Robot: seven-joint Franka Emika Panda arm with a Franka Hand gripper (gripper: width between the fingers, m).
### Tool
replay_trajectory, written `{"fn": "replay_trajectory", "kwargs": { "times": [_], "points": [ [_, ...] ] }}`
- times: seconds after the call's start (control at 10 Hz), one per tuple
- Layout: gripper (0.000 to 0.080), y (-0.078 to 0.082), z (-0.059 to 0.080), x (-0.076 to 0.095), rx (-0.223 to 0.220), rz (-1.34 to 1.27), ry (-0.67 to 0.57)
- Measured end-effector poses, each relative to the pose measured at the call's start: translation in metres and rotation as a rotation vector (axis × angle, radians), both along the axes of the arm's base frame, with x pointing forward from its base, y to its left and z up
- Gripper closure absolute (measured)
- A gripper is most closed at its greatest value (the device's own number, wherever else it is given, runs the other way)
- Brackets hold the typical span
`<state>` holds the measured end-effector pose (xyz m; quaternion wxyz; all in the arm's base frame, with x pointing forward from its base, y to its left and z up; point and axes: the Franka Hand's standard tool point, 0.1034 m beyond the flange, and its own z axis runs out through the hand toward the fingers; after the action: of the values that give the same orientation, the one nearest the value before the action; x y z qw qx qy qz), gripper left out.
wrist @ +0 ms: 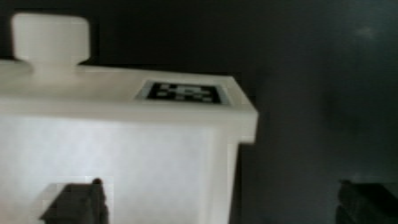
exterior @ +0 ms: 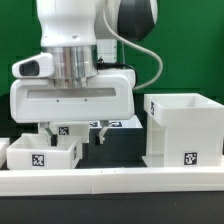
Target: Assemble drawer
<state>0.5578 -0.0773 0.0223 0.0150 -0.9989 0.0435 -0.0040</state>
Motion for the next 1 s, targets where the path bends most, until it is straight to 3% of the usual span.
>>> {"fn": "replay_trajectory", "kwargs": {
  "times": [0.3, 0.5, 0.6, 0.7, 0.8, 1.0],
  "points": [
    [0.0151, -0.002, -0.014, -0.003, -0.012, 0.0, -0.003],
    [0.0403, -0.002, -0.016, -0.003, -0.013, 0.0, -0.002],
    [0.0403, -0.002, -0.016, -0.003, -0.013, 0.0, -0.002],
    [0.0602, -0.002, -0.016, -0.003, -0.013, 0.0, -0.002],
    [0.0726, -0.002, -0.016, -0.003, -0.013, 0.0, -0.002],
    [0.0758, -0.002, -0.016, -0.003, -0.013, 0.0, -0.002]
  ]
}}
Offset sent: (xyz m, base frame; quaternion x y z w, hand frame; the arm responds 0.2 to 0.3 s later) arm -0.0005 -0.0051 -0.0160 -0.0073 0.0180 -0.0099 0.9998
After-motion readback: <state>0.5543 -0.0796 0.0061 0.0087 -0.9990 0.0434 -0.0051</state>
